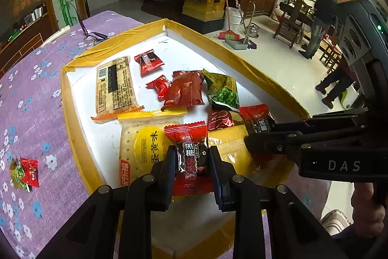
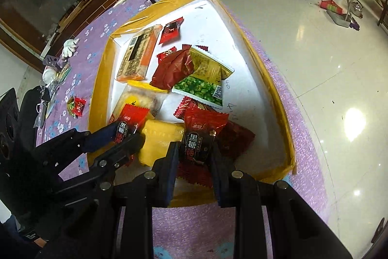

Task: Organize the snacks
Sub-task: 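Carry both red candies over the tray with both tools, then open both tools to drop the red candies into the tray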

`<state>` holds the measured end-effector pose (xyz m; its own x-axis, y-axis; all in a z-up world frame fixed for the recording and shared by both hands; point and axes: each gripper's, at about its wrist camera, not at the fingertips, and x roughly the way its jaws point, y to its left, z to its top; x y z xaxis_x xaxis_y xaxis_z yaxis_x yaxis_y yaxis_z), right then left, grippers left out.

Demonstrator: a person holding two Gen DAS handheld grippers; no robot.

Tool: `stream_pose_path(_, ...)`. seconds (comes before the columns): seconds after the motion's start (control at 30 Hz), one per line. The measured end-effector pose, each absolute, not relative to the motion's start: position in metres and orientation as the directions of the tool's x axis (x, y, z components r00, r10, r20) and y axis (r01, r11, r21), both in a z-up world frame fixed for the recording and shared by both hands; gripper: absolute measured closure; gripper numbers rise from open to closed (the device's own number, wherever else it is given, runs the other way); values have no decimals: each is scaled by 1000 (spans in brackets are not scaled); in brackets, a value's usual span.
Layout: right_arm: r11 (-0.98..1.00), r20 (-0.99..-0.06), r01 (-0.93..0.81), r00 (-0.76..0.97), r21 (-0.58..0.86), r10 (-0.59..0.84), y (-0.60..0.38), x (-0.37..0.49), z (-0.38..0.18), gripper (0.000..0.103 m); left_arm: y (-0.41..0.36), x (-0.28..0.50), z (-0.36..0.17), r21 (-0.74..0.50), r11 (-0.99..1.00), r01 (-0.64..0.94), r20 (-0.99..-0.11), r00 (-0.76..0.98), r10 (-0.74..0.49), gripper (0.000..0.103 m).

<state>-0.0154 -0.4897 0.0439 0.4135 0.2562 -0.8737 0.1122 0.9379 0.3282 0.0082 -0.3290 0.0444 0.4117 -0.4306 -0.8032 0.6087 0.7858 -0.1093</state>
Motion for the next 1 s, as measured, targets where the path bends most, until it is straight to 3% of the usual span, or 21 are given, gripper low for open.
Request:
stream_pose_path(0.9, 940, -872, 114, 421, 323, 249, -491, -11, 44, 76, -326, 13, 38, -115, 791, 601, -783, 436, -445, 74)
stream_pose_path(1.0, 943, -875, 115, 421, 311, 237, -488, -14, 46, 76, -326, 12, 38, -117, 791, 600, -783, 434, -445, 70)
